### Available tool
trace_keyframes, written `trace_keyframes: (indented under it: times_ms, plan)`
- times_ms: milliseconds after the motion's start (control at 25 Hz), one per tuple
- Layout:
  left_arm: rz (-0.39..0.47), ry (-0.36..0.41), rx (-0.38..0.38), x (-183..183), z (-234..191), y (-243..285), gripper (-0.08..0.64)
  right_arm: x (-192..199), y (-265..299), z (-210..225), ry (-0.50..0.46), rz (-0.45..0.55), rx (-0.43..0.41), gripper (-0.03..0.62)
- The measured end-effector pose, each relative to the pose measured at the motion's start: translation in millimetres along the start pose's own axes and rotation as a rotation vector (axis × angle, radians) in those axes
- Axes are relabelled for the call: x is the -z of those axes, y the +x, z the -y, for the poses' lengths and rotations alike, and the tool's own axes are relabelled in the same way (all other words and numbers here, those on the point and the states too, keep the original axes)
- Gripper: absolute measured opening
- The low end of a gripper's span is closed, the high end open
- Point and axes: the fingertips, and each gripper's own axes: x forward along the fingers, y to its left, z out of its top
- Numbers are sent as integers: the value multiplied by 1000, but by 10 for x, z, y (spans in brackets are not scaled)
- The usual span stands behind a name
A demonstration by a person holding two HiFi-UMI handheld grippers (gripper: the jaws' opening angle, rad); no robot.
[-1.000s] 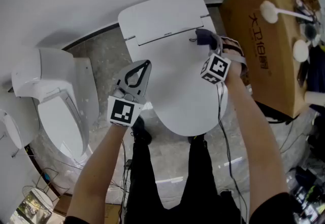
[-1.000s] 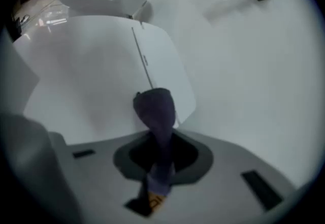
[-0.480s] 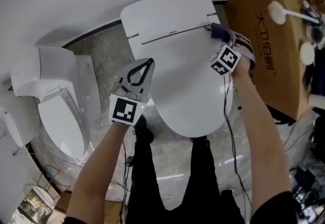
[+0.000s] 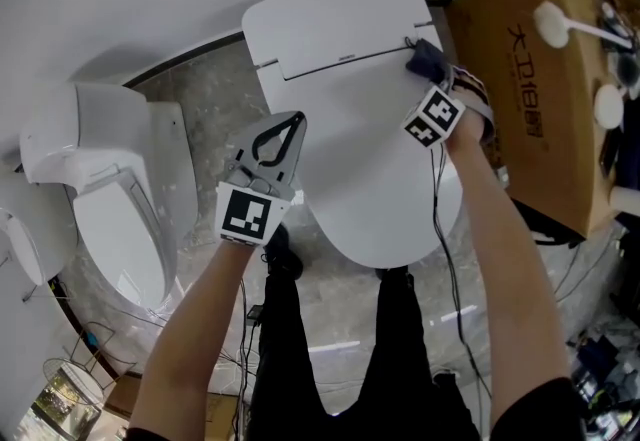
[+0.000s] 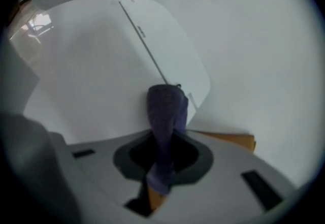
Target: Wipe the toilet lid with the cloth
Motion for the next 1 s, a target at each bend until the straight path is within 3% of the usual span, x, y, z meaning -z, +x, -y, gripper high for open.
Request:
trace_keyframes:
  times_ms: [320, 480, 680, 1000]
  plan:
    - [-10, -17, -9, 72, 10, -64, 18, -176, -85, -177, -45, 14, 4, 67]
    - [-3, 13, -5, 132, -21, -23, 18, -320, -158, -270, -67, 39, 11, 67]
    - [12, -30, -21, 113, -33, -25, 18, -485, -247, -384, -78, 62, 4, 67]
    - [1, -22, -19, 161, -31, -147, 18, -806, -397, -566, -99, 96, -17, 67]
